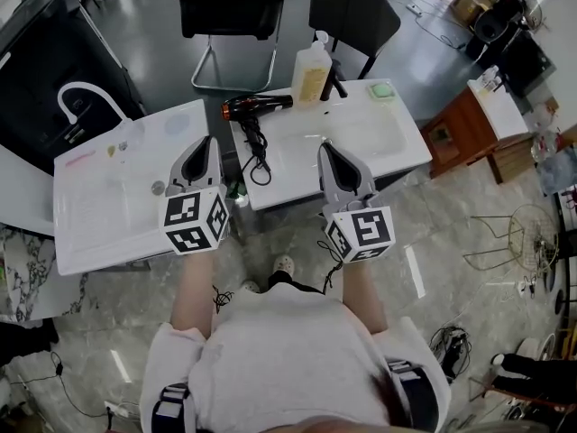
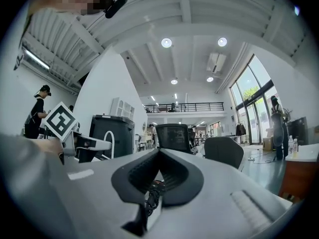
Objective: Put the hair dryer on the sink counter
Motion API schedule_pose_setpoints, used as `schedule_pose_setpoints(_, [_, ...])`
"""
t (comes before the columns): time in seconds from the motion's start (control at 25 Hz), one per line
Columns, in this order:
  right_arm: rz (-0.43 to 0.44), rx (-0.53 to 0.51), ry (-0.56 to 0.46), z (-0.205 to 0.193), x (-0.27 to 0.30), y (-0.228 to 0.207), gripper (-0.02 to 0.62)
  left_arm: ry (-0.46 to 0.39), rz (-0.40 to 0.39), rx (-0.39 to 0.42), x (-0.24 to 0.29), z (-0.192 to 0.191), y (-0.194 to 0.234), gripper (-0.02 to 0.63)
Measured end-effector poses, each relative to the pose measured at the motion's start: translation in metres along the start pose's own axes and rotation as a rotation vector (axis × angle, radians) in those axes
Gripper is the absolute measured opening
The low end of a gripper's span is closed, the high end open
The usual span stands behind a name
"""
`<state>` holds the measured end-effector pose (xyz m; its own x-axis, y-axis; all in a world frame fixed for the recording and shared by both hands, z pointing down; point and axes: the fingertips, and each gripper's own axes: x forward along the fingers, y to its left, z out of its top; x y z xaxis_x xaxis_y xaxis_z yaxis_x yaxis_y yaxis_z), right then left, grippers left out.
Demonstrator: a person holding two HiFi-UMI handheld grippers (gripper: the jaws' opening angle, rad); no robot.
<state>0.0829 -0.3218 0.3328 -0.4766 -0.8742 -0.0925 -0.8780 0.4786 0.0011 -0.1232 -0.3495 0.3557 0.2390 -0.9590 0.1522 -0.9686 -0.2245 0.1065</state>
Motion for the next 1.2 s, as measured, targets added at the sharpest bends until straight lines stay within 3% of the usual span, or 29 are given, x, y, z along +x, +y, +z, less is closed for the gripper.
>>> schedule_pose_setpoints(0.6, [-0.063,-0.035,-0.061,0.034,-0.059,0.042,0.011,-0.169,-0.005,0.054,-0.107,0.045,0.007,0.011])
schedule_pose_setpoints(1.2, [-0.098,-0.057,-0.072,0.042,-0.079,0.068,0.011,-0.221,0.008,0.052,-0.146,0.046,0.025,0.011])
